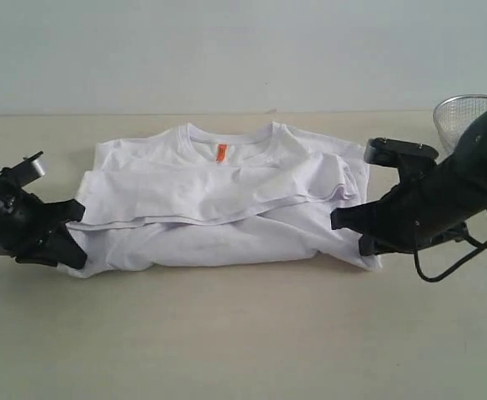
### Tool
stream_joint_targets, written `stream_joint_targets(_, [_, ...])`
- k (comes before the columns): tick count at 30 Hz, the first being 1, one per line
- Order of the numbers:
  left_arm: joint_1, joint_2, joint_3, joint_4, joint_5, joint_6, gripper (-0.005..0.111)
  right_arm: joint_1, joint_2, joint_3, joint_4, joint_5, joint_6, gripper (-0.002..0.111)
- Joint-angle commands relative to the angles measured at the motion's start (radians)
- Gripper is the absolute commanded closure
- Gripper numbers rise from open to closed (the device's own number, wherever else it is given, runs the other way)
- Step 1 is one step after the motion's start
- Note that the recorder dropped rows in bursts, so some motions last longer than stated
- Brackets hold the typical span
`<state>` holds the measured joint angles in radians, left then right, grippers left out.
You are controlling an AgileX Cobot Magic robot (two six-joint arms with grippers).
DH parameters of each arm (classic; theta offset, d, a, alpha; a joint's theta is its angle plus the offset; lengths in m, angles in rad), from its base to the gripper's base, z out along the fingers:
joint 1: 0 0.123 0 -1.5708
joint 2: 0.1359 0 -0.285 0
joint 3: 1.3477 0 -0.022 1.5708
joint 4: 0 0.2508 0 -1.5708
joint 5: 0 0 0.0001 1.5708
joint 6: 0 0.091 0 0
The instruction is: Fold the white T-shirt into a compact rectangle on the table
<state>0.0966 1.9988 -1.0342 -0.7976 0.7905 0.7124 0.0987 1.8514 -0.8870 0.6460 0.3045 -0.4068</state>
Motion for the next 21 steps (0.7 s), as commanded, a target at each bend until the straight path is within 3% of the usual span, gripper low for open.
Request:
stream_joint_targets(1, [-0.003, -0.051, 0.037, 0.013, -0.001, -0.005, 0.102, -0.005, -0.057, 0.060, 0.001, -0.009, 0.001, 0.108])
stream_joint_targets(13, [-0.003, -0.185, 0.198, 0.029, 0.002, -0.009, 0.102, -0.005, -0.234, 0.213, 0.001, 0.022, 0.016, 0.108])
stream_joint_targets(21, [-0.003, -0.279, 0.271, 0.126, 0.005, -0.115, 0.102, -0.005, -0.342, 0.282, 0.001, 0.045, 0.016, 0.108])
